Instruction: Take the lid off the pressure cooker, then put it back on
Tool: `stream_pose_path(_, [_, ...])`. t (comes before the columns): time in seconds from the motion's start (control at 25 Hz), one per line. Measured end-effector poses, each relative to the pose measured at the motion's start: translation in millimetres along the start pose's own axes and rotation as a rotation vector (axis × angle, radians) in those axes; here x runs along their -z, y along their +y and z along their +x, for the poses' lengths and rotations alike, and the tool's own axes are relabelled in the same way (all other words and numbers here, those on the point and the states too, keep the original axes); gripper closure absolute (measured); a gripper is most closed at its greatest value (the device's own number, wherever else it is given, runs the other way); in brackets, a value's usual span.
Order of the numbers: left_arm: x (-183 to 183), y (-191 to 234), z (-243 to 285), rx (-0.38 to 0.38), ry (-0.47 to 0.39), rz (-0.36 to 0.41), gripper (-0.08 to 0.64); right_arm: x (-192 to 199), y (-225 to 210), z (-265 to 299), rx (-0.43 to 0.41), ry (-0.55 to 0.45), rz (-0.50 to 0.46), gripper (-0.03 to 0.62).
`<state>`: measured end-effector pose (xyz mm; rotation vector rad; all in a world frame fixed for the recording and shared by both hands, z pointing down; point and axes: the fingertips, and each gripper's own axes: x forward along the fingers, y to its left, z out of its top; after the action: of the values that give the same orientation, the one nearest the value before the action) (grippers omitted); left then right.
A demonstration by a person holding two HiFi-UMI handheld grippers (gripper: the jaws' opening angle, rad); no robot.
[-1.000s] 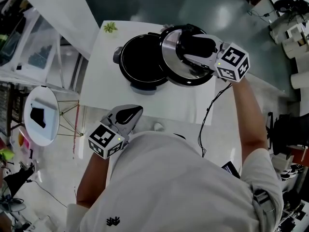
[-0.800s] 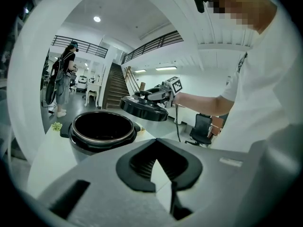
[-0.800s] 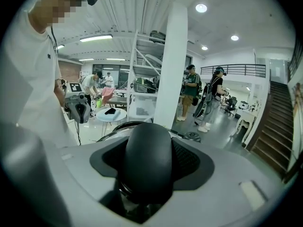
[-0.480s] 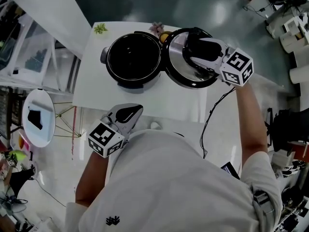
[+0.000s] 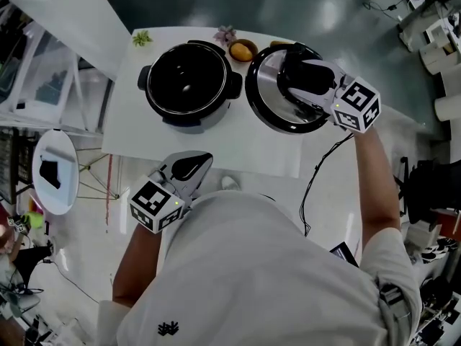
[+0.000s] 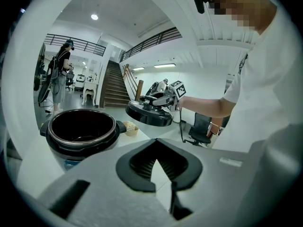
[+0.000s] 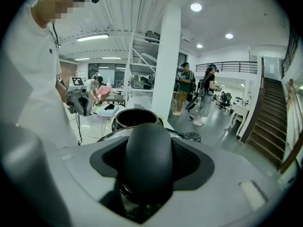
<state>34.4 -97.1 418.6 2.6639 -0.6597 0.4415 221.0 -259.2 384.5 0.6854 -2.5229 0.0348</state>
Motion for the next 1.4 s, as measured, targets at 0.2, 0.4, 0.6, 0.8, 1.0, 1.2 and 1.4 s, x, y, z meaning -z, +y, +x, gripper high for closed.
stream_pose_path(0.2, [4,-3,6,-0.011,0.007,-0.011,0.554,21,4,-4,0.001,0.012,0.009,0.301])
stream_pose_path(0.4, [5,-6,13,-0.019,0.013,-0.018,0.554,42,7,-3,-0.003,0.017,0.016,0.301])
stream_pose_path(0.6, [5,-10,16,-0.032,0.021,-0.020,0.554,65,13,6,-0.013,0.031,0.028,0.301])
stream_pose_path(0.8, [10,-10,19,-0.051,0.046,-0.025,0.554,92,20,17,-0.031,0.040,0.051,0.301])
stream_pose_path(1.0, [12,-13,21,-0.072,0.062,-0.023,0.554,114,25,28,-0.034,0.049,0.055,0.301])
stream_pose_path(1.2, [14,-17,23,-0.087,0.076,-0.018,0.554,134,31,40,-0.041,0.064,0.055,0.301])
stream_pose_path(1.4, [19,-21,21,-0.101,0.091,-0.021,0.554,155,40,54,-0.043,0.076,0.079,0.301])
